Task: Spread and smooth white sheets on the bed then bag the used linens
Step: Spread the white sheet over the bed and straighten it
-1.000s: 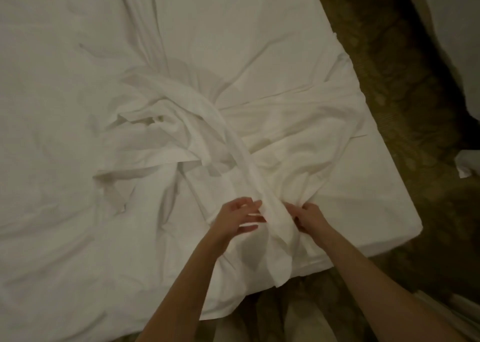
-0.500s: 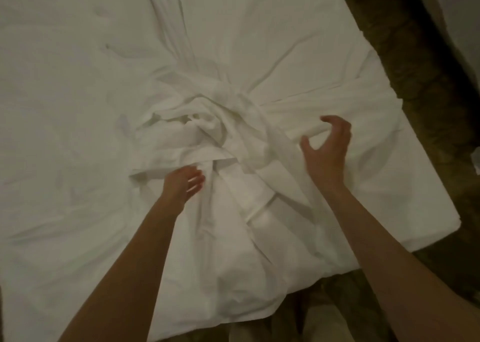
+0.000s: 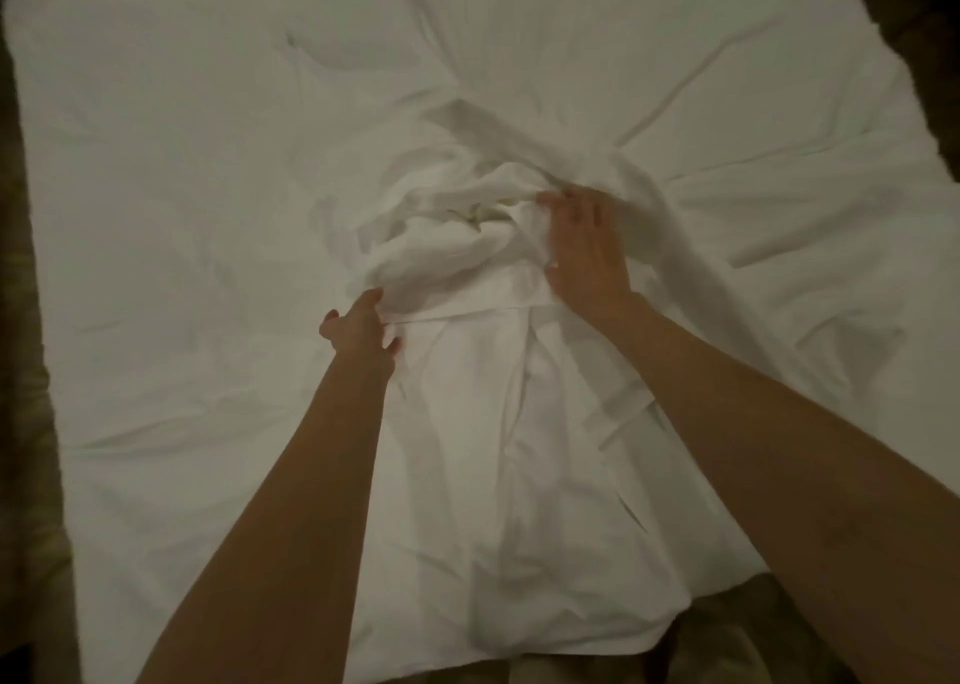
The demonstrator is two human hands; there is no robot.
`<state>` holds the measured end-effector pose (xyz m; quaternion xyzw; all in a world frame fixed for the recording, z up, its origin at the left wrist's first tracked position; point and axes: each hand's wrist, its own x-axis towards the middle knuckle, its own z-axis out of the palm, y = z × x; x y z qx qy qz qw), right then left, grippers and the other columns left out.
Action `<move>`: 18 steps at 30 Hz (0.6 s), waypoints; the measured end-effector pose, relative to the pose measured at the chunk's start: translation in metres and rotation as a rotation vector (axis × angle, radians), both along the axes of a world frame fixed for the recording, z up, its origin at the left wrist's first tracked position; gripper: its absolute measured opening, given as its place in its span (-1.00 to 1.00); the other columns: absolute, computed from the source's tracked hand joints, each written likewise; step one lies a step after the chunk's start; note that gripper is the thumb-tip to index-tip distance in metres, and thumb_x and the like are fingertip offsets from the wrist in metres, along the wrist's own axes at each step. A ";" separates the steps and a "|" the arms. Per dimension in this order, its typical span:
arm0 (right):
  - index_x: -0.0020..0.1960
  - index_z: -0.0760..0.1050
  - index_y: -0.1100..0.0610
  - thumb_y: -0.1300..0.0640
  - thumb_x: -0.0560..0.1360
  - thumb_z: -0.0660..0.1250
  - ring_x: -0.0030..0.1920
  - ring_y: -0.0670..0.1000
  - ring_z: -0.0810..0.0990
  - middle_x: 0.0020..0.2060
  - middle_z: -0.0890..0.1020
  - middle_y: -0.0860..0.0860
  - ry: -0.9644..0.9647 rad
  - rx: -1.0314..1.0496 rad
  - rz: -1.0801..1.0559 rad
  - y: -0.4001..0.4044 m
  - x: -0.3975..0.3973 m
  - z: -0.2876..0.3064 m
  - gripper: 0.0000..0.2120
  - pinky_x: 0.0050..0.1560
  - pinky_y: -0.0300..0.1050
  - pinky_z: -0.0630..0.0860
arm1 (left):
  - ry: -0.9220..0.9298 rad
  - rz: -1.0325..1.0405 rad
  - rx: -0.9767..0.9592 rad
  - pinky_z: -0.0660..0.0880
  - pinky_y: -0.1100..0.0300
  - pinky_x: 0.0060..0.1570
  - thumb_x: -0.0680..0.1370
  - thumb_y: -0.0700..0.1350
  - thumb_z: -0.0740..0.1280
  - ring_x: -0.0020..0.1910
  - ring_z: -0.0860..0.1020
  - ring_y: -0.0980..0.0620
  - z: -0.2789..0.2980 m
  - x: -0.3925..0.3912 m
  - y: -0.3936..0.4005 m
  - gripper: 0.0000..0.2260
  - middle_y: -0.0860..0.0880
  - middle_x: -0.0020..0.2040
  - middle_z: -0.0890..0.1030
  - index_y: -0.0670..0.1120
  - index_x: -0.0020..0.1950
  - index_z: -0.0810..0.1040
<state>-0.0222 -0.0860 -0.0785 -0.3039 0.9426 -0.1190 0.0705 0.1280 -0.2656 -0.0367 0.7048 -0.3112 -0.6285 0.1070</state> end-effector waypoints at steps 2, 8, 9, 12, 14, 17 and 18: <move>0.29 0.38 0.18 0.25 0.47 0.12 0.18 0.23 0.47 0.16 0.52 0.21 -0.059 -0.018 -0.029 -0.004 -0.016 0.005 -0.61 0.16 0.05 0.38 | 0.052 0.041 0.063 0.54 0.09 -0.11 0.48 -0.24 0.44 -0.09 0.55 -0.06 -0.001 0.003 -0.005 -0.58 -0.14 0.07 0.52 -0.17 0.31 0.44; -0.03 0.62 0.16 0.24 0.44 0.30 -0.01 0.15 0.61 -0.08 0.67 0.14 -0.237 -0.219 -0.080 0.001 -0.062 0.050 -0.84 0.03 -0.06 0.46 | 0.339 0.223 0.172 0.58 0.27 -0.39 0.54 -0.30 0.34 -0.26 0.55 0.04 0.000 0.011 -0.011 -0.93 -0.07 -0.27 0.58 -0.20 -0.14 0.53; -0.06 0.64 0.17 0.25 0.41 0.30 -0.04 0.15 0.62 -0.10 0.68 0.14 -0.213 -0.257 -0.105 -0.001 -0.072 0.059 -0.83 0.03 -0.09 0.46 | 0.384 0.227 0.151 0.60 0.27 -0.31 0.55 -0.32 0.30 -0.20 0.59 0.05 0.002 0.013 -0.010 -0.94 -0.07 -0.20 0.61 -0.21 -0.10 0.55; -0.05 0.62 0.19 0.27 0.40 0.27 -0.07 0.14 0.63 -0.10 0.69 0.12 -0.133 -0.286 -0.144 -0.008 -0.104 0.077 -0.80 0.05 -0.15 0.43 | 0.393 0.131 0.000 0.60 0.25 -0.10 0.54 -0.34 0.25 -0.10 0.63 0.06 0.011 0.031 0.002 -0.80 -0.04 -0.10 0.66 -0.18 0.10 0.59; -0.03 0.61 0.17 0.25 0.41 0.25 -0.09 0.05 0.63 -0.11 0.68 0.11 -0.137 -0.290 -0.154 -0.011 -0.121 0.084 -0.79 0.12 -0.15 0.45 | 0.282 0.085 -0.121 0.57 0.26 -0.11 0.53 -0.35 0.26 -0.07 0.61 0.04 0.014 0.052 0.013 -0.73 -0.04 -0.10 0.63 -0.13 0.18 0.55; -0.02 0.60 0.16 0.24 0.42 0.25 -0.09 -0.03 0.63 -0.12 0.67 0.12 -0.205 -0.258 -0.127 -0.019 -0.126 0.087 -0.79 0.22 -0.14 0.42 | 0.198 0.040 -0.202 0.60 0.27 -0.13 0.53 -0.41 0.23 -0.05 0.56 -0.01 0.018 0.077 0.033 -0.67 -0.08 -0.06 0.55 -0.03 0.11 0.54; 0.01 0.60 0.18 0.27 0.43 0.25 -0.02 0.07 0.63 -0.09 0.67 0.14 -0.222 -0.217 -0.114 -0.022 -0.122 0.085 -0.79 0.19 -0.17 0.38 | 0.187 0.046 -0.199 0.60 0.28 -0.16 0.52 -0.44 0.21 -0.06 0.56 -0.01 0.021 0.082 0.041 -0.64 -0.08 -0.05 0.54 -0.01 0.11 0.52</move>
